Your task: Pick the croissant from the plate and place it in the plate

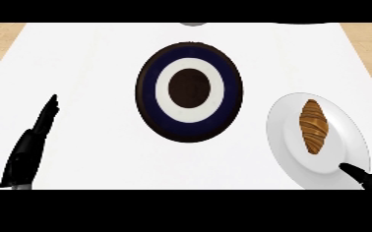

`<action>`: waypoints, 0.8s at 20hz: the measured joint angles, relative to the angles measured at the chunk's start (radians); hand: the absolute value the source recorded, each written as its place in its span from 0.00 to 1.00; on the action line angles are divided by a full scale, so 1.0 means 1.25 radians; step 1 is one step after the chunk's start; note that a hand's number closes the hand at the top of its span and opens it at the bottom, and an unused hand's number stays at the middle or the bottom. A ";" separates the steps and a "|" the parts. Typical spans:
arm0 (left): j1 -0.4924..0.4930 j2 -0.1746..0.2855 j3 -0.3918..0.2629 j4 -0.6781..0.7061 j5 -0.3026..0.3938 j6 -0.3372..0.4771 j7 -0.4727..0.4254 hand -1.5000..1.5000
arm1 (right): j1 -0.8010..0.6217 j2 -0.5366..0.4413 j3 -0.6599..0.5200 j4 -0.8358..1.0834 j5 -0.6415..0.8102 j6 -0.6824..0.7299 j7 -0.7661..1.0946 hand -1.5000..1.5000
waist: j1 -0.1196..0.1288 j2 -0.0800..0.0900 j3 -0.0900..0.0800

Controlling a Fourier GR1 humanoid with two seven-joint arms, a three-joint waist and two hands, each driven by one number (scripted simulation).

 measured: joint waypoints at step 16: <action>-0.017 -0.022 0.027 0.034 -0.021 -0.027 -0.024 0.50 | -0.206 -0.170 0.044 0.233 0.000 0.266 0.266 0.00 | 0.004 0.000 0.002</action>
